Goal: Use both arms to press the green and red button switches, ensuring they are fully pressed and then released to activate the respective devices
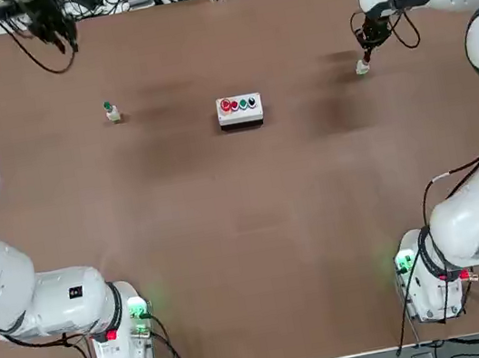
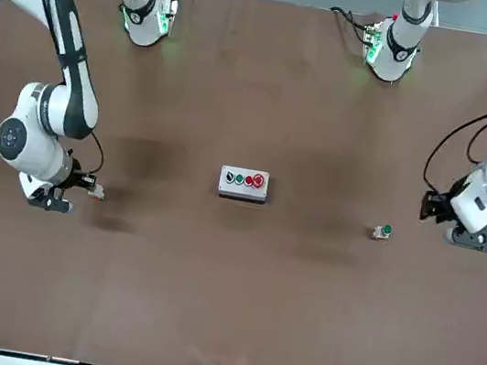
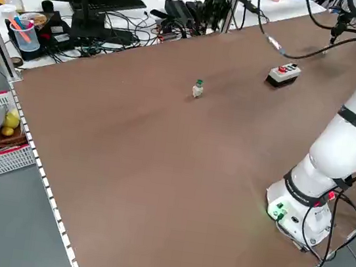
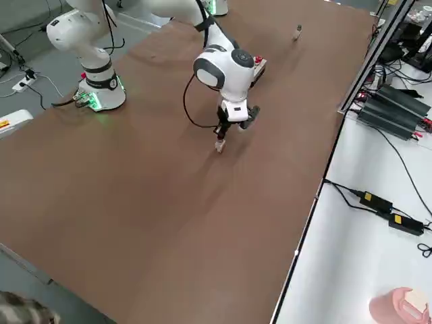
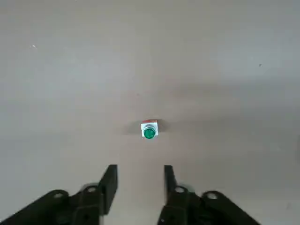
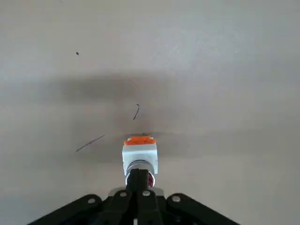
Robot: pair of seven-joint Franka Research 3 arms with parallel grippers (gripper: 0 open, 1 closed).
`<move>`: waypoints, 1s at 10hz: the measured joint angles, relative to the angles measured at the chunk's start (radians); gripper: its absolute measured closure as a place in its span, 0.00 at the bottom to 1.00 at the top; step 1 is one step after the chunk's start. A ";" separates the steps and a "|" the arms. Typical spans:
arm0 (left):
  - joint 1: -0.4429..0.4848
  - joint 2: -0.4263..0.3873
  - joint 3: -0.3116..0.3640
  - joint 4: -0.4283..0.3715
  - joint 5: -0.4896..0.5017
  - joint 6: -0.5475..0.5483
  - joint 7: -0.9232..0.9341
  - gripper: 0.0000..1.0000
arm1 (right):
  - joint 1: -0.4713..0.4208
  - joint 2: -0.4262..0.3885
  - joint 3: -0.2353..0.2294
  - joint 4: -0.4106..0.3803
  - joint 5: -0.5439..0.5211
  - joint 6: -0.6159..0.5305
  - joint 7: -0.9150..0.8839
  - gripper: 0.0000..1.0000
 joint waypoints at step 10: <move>0.003 0.002 0.011 0.234 0.000 -0.158 -0.010 0.00 | 0.000 0.000 0.000 0.008 0.001 0.000 0.013 0.99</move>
